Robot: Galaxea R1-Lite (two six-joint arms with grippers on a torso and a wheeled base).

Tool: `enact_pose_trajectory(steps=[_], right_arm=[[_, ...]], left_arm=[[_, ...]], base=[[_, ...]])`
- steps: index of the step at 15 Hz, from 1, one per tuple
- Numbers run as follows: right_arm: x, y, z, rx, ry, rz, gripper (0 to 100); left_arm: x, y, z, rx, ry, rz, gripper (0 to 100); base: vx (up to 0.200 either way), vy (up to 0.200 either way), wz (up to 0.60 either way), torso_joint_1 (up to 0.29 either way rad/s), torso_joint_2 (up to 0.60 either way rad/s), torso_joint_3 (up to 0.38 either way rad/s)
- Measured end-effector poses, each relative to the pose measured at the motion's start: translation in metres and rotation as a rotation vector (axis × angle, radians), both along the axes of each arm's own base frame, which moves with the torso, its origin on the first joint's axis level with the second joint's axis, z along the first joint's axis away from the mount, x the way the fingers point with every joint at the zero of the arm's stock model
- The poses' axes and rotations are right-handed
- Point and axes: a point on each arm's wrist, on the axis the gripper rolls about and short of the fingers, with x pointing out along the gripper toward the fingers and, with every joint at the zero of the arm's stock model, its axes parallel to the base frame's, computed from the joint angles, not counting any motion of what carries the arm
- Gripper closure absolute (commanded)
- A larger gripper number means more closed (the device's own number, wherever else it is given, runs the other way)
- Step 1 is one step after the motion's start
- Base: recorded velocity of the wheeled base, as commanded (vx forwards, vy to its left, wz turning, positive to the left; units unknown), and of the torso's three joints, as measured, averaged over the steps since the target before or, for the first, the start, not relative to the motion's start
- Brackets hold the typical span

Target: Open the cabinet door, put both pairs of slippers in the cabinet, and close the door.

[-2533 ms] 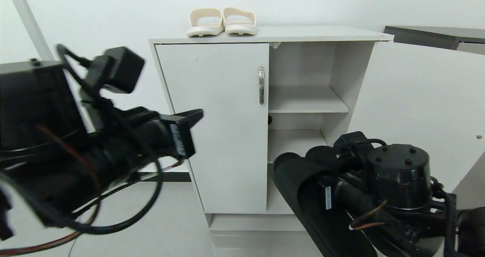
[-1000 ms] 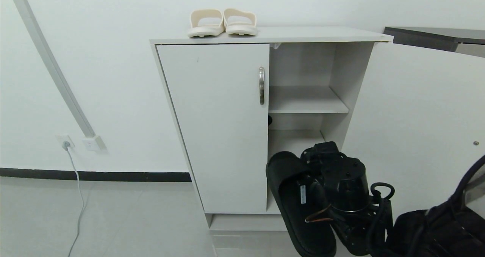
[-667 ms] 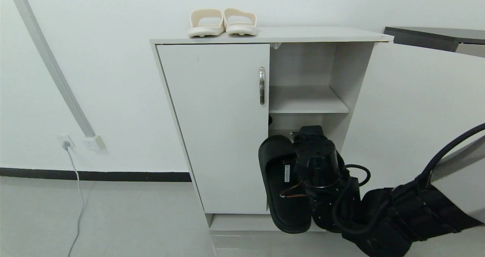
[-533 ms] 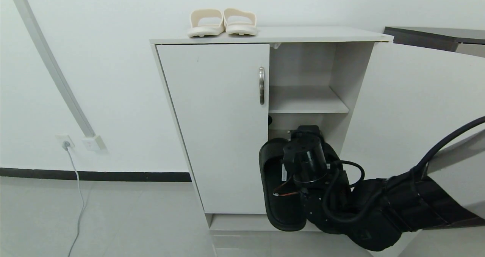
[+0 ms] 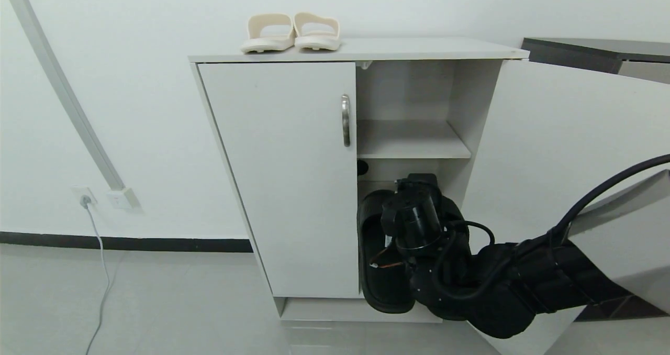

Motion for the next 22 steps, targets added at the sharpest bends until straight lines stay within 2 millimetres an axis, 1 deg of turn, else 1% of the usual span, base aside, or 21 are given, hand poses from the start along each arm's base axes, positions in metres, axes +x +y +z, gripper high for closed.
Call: enact_pose_trajectory(steps=[5,7,8,10,12,16,22], right_arm=[[0.007,0.004,-0.012,0.023,-0.026,-0.001,100],[0.013,0.012,-0.025,0.044,-0.071,0.034,100],[0.017,0.011,-0.036,0.037,-0.072,0.059,100],[0.017,0.015,-0.055,-0.001,-0.047,0.089,100],[0.023,0.012,-0.067,-0.022,-0.027,0.076,100],[0.029,0.013,-0.083,-0.040,-0.006,0.071,100],[0.033,0.013,-0.095,-0.055,0.010,0.062,100]], left_arm=[[0.000,0.000,0.000,-0.004,0.000,-0.001,100],[0.000,0.000,0.000,-0.007,0.001,0.001,100],[0.000,0.000,0.000,-0.009,0.001,0.002,100],[0.000,0.000,0.000,-0.010,0.001,0.004,100],[0.000,0.000,0.000,-0.010,0.002,0.004,100],[0.000,0.000,0.000,-0.016,0.002,0.007,100],[0.000,0.000,0.000,-0.016,0.002,0.007,100]], base=[[0.000,0.000,0.00,0.000,0.00,0.000],[0.000,0.000,0.00,0.000,0.00,0.000],[0.000,0.000,0.00,0.000,0.00,0.000],[0.000,0.000,0.00,0.000,0.00,0.000],[0.000,0.000,0.00,0.000,0.00,0.000],[0.000,0.000,0.00,0.000,0.00,0.000],[0.000,0.000,0.00,0.000,0.00,0.000]])
